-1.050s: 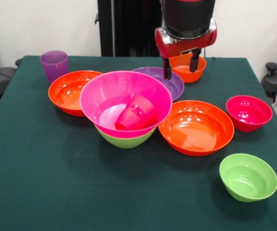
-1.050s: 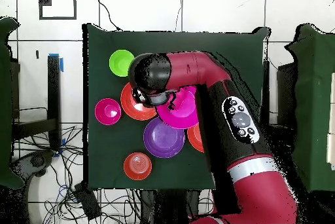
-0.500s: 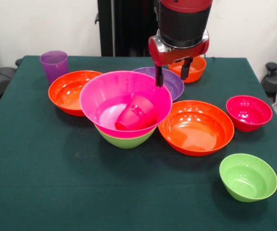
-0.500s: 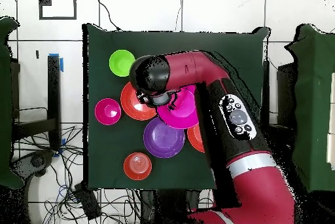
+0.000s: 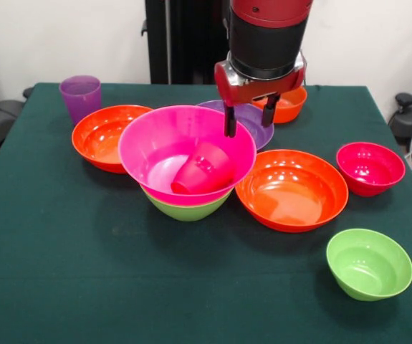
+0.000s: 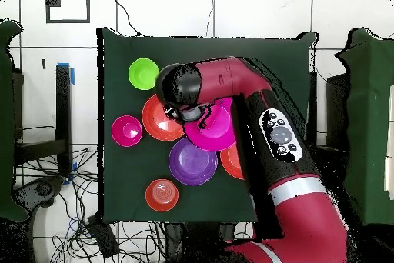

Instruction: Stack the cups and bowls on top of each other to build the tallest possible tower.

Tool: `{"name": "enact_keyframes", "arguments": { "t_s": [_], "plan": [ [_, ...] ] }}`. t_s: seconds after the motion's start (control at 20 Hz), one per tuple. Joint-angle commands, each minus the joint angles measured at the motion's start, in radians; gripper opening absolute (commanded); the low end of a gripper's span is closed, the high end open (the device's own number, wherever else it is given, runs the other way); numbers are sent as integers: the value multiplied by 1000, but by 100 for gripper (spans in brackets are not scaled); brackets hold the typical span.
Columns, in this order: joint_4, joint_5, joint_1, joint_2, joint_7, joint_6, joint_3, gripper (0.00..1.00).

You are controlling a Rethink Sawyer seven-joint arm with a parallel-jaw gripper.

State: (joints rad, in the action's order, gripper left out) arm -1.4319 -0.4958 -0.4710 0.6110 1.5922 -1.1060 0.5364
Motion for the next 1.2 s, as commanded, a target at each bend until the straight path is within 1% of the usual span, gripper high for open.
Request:
{"name": "enact_keyframes", "arguments": {
  "t_s": [0.05,0.3,0.55,0.75,0.85,1.0,1.2],
  "plan": [
    [54,-69,-19,-37,-291,-82,45,100],
    [77,-74,-19,-39,-304,-114,50,100],
    [89,-84,-44,-29,-352,-143,62,100],
    [97,-97,-52,-35,-371,-135,70,100],
    [98,-104,-51,-43,-364,-130,68,100],
    [74,-119,-50,-42,-337,-119,52,100],
    [62,-143,-58,-44,-338,-92,49,100]
  ]
}}
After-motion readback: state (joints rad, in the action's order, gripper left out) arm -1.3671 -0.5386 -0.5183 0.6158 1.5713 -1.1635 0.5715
